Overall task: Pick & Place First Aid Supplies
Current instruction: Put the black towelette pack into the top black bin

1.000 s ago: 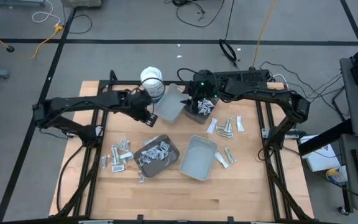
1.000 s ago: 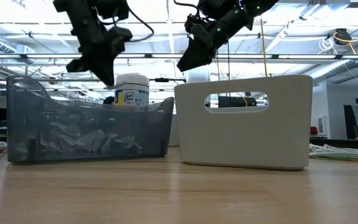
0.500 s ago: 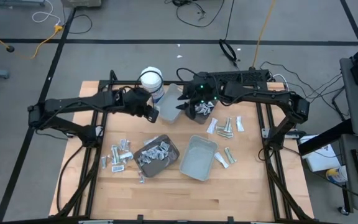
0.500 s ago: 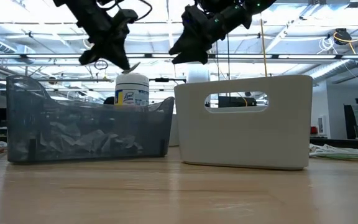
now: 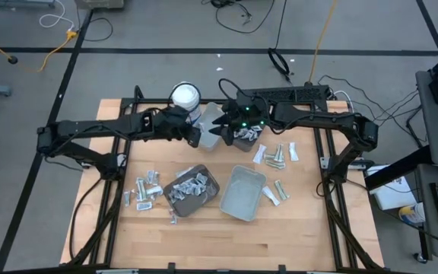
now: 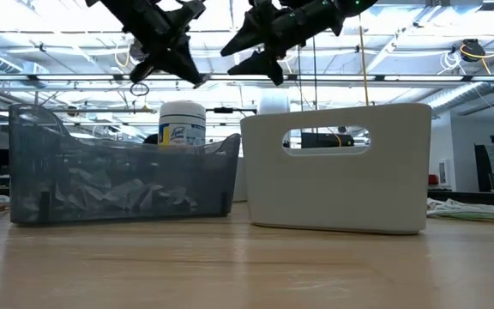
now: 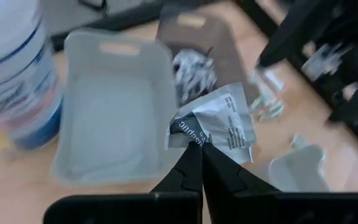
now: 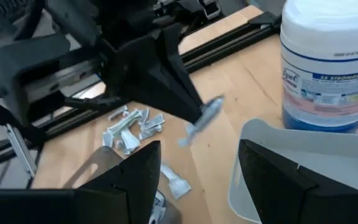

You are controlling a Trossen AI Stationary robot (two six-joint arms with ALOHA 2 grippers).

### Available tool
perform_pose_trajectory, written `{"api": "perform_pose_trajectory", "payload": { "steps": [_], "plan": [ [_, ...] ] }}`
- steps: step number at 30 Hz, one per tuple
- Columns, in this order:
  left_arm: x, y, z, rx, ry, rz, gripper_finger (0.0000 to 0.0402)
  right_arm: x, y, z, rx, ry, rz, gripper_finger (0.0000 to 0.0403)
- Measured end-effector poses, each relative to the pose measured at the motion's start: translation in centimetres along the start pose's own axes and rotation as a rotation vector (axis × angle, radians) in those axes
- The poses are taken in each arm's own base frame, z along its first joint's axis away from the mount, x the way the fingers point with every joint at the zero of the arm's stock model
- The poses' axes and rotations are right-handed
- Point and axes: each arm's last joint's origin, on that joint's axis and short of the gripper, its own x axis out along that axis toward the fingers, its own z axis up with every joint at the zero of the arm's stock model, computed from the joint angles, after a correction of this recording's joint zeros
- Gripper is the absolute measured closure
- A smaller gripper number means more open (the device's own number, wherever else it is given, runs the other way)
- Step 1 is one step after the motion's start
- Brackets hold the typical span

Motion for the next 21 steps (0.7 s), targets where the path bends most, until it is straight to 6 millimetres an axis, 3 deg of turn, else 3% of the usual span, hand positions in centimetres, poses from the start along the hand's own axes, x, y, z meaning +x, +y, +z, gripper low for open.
{"api": "perform_pose_trajectory", "payload": {
  "steps": [8,21],
  "plan": [
    [0.5,-0.7,-0.1,0.017,-0.034,-0.014,0.0401,0.0,0.0,-0.1,0.066,0.009,-0.003,0.0193],
    [1.7,-3.6,2.1,0.167,-0.013,-0.001,0.0402,0.0,-0.1,-0.1,0.121,0.015,-0.006,0.0205]
  ]
}}
